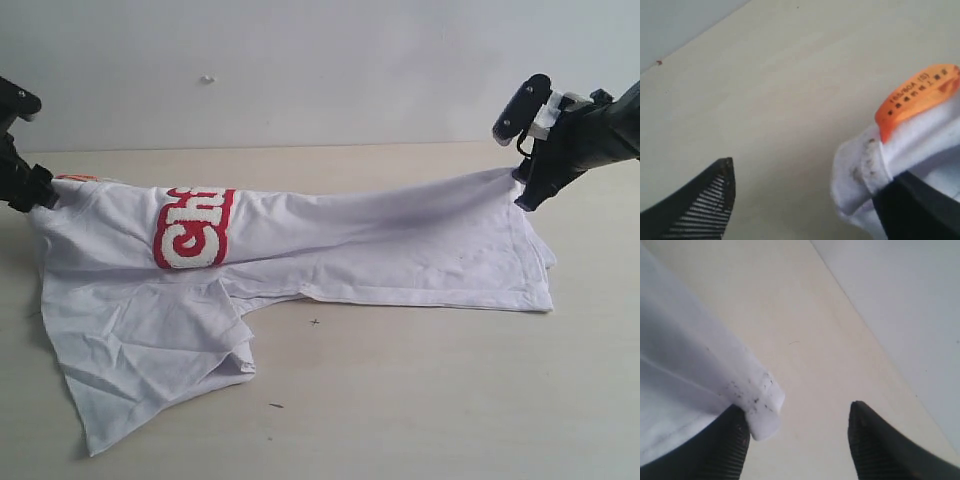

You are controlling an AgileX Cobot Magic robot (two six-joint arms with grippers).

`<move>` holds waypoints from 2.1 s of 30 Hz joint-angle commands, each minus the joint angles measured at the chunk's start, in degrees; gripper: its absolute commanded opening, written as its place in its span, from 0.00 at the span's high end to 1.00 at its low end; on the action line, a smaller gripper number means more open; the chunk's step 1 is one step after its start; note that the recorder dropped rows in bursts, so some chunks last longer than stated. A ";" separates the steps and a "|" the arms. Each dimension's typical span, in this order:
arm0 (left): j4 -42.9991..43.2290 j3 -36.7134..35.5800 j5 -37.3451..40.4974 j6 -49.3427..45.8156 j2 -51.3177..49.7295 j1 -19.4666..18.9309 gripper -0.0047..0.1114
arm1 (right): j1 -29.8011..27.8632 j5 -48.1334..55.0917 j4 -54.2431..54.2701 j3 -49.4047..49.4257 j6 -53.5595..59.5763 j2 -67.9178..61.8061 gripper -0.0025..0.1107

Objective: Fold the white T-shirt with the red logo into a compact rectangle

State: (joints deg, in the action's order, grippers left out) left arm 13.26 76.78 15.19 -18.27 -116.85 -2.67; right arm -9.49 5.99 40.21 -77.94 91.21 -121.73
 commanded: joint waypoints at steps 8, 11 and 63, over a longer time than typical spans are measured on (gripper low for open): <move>-1.16 0.66 4.94 -0.94 0.19 -0.22 0.34 | -0.52 2.77 12.89 -4.62 -3.45 -0.05 0.47; -1.16 0.66 5.50 -0.94 0.19 -0.22 0.35 | -1.60 5.97 16.63 -6.03 -3.45 -0.05 0.47; -63.84 10.45 40.66 -34.72 3.45 -14.25 0.35 | -3.82 34.85 -10.94 -8.16 -26.88 -10.35 0.95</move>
State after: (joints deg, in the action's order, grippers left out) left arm -40.48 86.51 49.38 -47.10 -112.45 -14.74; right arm -13.33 41.59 32.37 -86.64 64.49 -129.83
